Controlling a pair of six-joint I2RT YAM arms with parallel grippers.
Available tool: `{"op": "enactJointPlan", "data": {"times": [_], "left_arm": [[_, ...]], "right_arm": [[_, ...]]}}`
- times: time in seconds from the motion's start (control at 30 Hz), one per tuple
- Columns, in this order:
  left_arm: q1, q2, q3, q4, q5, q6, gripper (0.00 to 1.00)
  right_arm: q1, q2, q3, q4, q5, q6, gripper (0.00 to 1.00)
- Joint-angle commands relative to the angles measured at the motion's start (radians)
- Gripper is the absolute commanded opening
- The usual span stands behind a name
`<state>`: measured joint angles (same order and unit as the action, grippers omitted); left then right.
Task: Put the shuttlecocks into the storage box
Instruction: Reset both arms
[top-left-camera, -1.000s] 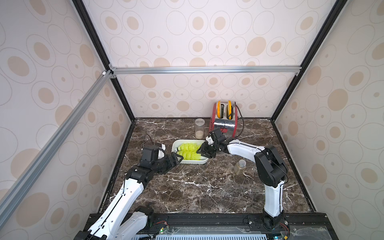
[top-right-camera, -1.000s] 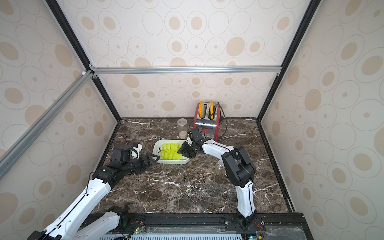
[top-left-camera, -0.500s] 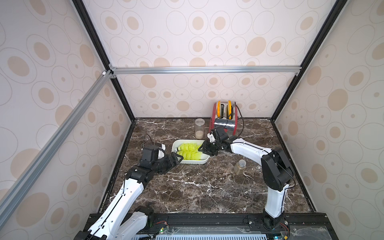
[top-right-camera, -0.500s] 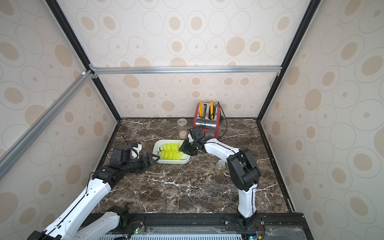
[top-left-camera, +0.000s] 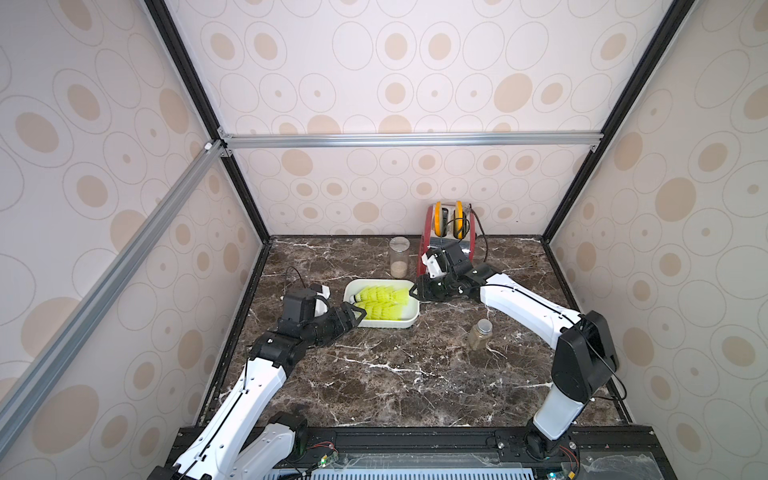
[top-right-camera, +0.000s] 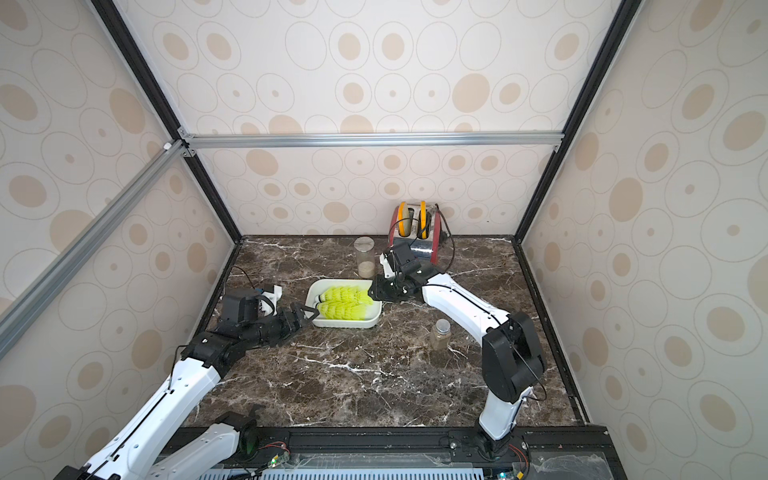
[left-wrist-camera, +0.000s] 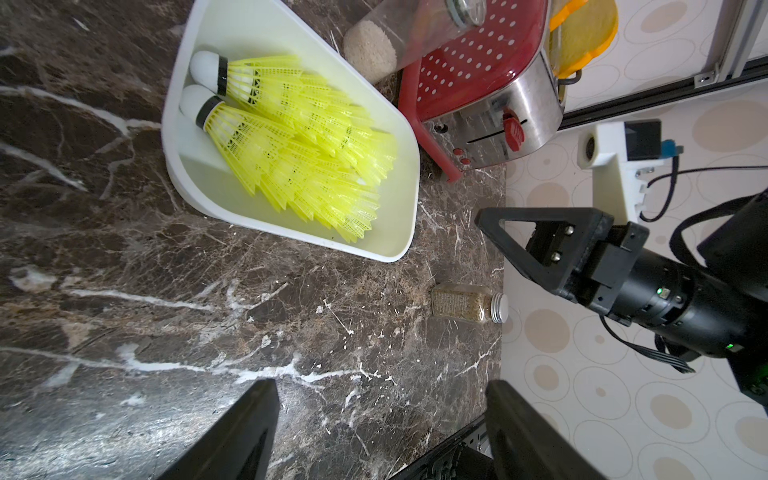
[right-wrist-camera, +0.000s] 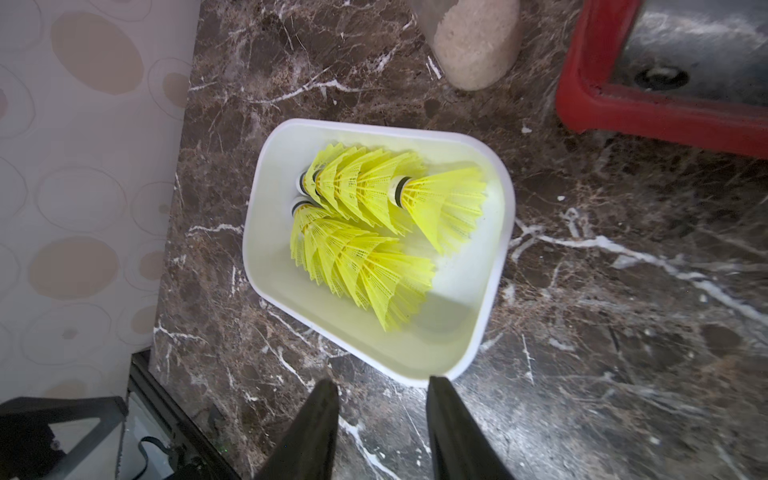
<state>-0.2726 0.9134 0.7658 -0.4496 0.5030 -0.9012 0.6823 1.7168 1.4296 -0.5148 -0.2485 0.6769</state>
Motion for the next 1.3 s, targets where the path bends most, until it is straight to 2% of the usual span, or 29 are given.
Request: {"op": "enactJointPlan", "data": {"times": [0.0, 0.23, 0.33, 0.37, 0.4, 0.6, 0.63, 0.8, 0.93, 1.13, 1.2, 1.27], "left_arm": [[-0.005, -0.013, 0.052, -0.002, -0.012, 0.022, 0.81], [-0.005, -0.013, 0.071, -0.035, -0.027, 0.058, 0.82], [-0.006, -0.016, 0.079, -0.052, -0.033, 0.074, 0.83], [-0.005, -0.018, 0.082, -0.057, -0.035, 0.08, 0.83], [-0.006, -0.018, 0.085, -0.062, -0.038, 0.084, 0.83], [-0.005, -0.024, 0.112, -0.111, -0.063, 0.119, 0.89], [-0.005, -0.024, 0.117, -0.118, -0.064, 0.125, 0.99], [-0.004, -0.041, 0.143, -0.159, -0.081, 0.167, 0.99], [-0.005, -0.053, 0.178, -0.239, -0.149, 0.194, 0.99], [-0.005, -0.041, 0.291, -0.374, -0.313, 0.28, 0.99], [-0.005, -0.028, 0.339, -0.431, -0.4, 0.302, 0.99], [-0.006, -0.02, 0.391, -0.5, -0.563, 0.29, 0.99]], "right_arm": [[-0.003, -0.062, 0.007, -0.086, 0.043, -0.141, 0.43], [0.0, -0.16, -0.043, -0.16, 0.053, -0.278, 0.56], [-0.001, -0.211, -0.075, -0.175, 0.053, -0.319, 0.68], [-0.001, -0.227, -0.089, -0.18, 0.055, -0.329, 0.89], [-0.001, -0.241, -0.101, -0.189, 0.058, -0.337, 1.0], [-0.001, -0.34, -0.174, -0.192, 0.069, -0.338, 1.0], [-0.001, -0.356, -0.188, -0.183, 0.071, -0.342, 1.0], [-0.001, -0.413, -0.218, -0.169, 0.082, -0.378, 1.0], [0.0, -0.465, -0.224, -0.176, 0.135, -0.406, 1.0], [-0.001, -0.54, -0.194, -0.231, 0.365, -0.47, 1.0], [-0.001, -0.55, -0.182, -0.242, 0.438, -0.486, 1.0], [-0.002, -0.558, -0.158, -0.259, 0.5, -0.503, 1.0]]}}
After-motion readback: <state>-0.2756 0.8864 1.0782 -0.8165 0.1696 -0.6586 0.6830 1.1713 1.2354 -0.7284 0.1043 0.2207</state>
